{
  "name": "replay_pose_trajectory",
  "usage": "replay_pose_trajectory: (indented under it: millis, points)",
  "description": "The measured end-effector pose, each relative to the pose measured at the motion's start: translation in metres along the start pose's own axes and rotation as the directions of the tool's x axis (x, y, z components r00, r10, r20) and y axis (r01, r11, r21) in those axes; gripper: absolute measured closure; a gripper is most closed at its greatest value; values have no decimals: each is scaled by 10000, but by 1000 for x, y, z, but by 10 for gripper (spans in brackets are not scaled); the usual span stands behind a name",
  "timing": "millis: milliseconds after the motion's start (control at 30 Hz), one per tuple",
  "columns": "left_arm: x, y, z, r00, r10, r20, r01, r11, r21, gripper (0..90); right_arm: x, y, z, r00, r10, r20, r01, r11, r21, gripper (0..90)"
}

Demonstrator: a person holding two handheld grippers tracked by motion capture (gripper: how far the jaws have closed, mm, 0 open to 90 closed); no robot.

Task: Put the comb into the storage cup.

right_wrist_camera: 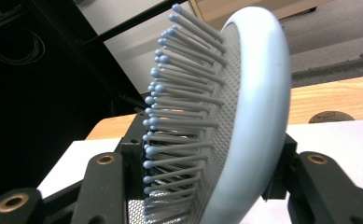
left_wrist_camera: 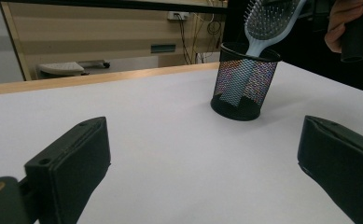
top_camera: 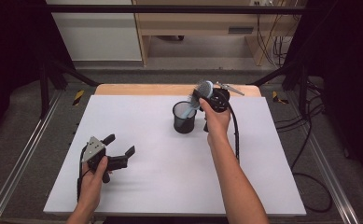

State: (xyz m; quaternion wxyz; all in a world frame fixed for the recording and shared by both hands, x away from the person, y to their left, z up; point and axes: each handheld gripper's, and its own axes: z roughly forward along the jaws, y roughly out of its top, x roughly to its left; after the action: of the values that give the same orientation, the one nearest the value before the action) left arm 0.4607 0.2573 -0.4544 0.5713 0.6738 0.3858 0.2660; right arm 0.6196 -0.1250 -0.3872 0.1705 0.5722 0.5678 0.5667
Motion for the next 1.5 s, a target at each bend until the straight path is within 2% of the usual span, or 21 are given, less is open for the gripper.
replay_pose_trajectory:
  millis: [367,567,767,933,1067,1233,1433,1500]
  points:
    - [0,0,0,10000,12,16,-12,10000,30,25,-3,1,0,9995,300,-27,-300,9995,117,444]
    - [0,0,0,10000,17,24,-17,10000,35,25,-3,1,0,9996,282,-30,-281,9996,101,426]
    - [0,0,0,10000,-2,15,2,10000,20,25,-1,1,0,9995,317,-28,-316,9994,150,371]
    - [0,0,0,10000,-4,10,4,10000,13,25,2,1,0,9996,267,-19,-267,9995,163,291]
    - [0,0,0,10000,-16,5,16,10000,2,25,4,1,1,9999,45,161,-48,9998,179,191]
    - [1,0,-1,9999,-32,-109,32,10000,-43,25,8,2,0,9978,-519,417,520,9986,-1,98]
    - [4,2,-4,9998,-60,-201,58,9999,-122,23,11,2,-3,9937,-969,565,973,9952,-53,66]
    - [6,3,-6,9992,94,-380,-100,9999,-137,23,12,2,-4,9917,-1127,622,1132,9936,-43,63]
